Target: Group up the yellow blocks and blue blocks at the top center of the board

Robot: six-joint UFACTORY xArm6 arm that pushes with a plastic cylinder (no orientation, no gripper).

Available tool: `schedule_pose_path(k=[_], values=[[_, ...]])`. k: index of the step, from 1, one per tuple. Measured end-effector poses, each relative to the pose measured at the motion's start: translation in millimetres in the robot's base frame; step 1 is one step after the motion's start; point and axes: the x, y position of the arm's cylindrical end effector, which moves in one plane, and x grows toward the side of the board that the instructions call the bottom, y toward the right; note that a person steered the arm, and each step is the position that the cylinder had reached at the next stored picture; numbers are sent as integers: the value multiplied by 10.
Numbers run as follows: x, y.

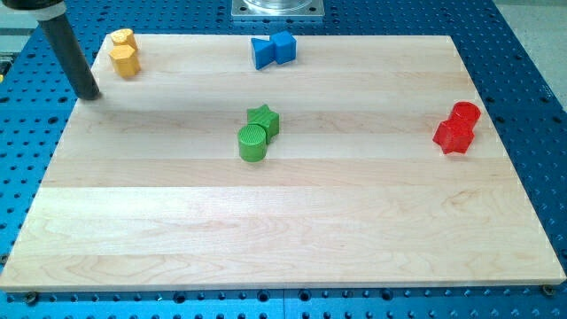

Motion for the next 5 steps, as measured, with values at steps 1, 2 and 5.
schedule_pose_path(k=[1, 2, 5], values=[[-346, 68], [-589, 147], [-178, 1620]])
